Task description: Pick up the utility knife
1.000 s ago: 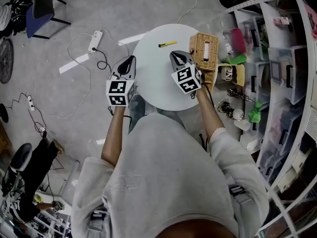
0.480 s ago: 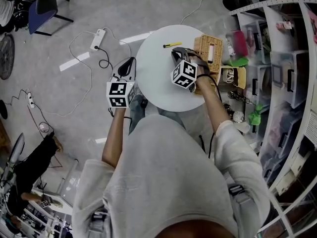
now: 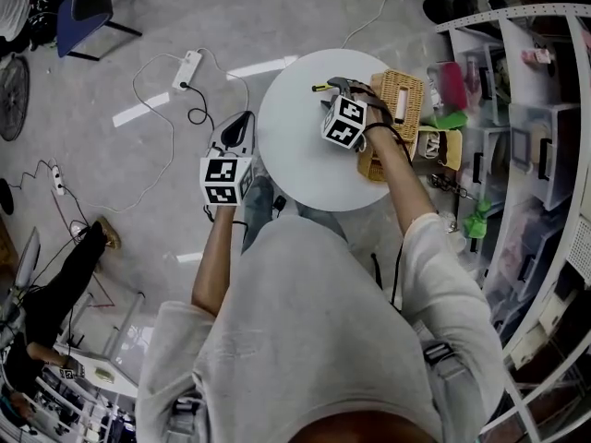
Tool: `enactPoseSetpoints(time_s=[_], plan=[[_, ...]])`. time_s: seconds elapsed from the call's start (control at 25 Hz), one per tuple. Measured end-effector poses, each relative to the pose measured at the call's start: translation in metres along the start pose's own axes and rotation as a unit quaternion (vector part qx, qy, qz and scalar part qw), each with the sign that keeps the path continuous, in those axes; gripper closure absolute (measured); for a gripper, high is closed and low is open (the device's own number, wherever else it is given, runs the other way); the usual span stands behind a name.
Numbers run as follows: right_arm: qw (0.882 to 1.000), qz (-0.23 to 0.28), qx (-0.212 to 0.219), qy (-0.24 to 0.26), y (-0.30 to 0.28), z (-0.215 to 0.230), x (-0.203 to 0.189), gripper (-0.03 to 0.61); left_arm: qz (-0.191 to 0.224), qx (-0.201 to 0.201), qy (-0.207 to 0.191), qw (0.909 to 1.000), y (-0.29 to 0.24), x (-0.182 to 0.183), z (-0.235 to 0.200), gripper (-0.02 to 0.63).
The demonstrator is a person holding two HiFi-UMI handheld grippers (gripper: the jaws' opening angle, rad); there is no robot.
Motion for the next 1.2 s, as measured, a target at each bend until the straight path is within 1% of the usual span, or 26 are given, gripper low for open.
enactPoseSetpoints(time_s=[0.12,0.32,0.48,0.64,0.72,0.8,0.92,1.04,1.2], plan=[[1.0,-0.011,0.015,-0.003,-0.014,0.002,0.0,0.374,-0.002,0.002,0.001,1.0,0.0,-0.002,0.0,0.594],[0.999,-0.025,0.038,0.011,-0.033,0.005,0.0,0.39,-0.009,0.007,0.005,0.9999,0.002,-0.006,-0.001,0.594],[0.998,-0.039,0.056,0.009,-0.048,0.01,-0.002,0.403,-0.015,0.012,0.007,0.9998,0.005,-0.009,-0.005,0.594],[0.996,-0.039,0.083,-0.002,-0.052,0.013,-0.004,0.411,-0.021,0.017,0.009,0.9996,0.009,-0.012,-0.008,0.594],[0.994,-0.037,0.099,-0.01,-0.052,0.013,-0.004,0.43,-0.022,0.017,0.01,0.9996,0.009,-0.014,-0.009,0.594],[0.993,-0.034,0.114,-0.022,-0.051,0.01,-0.006,0.47,-0.023,0.016,0.011,0.9996,0.008,-0.015,-0.008,0.594],[0.992,-0.028,0.116,-0.03,-0.049,0.009,-0.007,0.492,-0.024,0.013,0.009,0.9996,0.006,-0.015,-0.006,0.594],[0.993,-0.03,0.113,-0.034,-0.05,0.008,-0.008,0.495,-0.025,0.01,0.007,0.9996,0.003,-0.016,-0.002,0.594],[0.992,-0.038,0.11,-0.057,-0.05,0.009,-0.009,0.495,-0.023,0.01,0.006,0.9997,0.006,-0.016,0.0,0.594]])
Point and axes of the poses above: the fingertips, and each gripper's own axes: y backward along the fingers, z to its right, x out of its top, the point moved 9 cm from there along y, backward along the fingers, and after that the axes turned 12 degrees about -x, right-handed, at the moved point
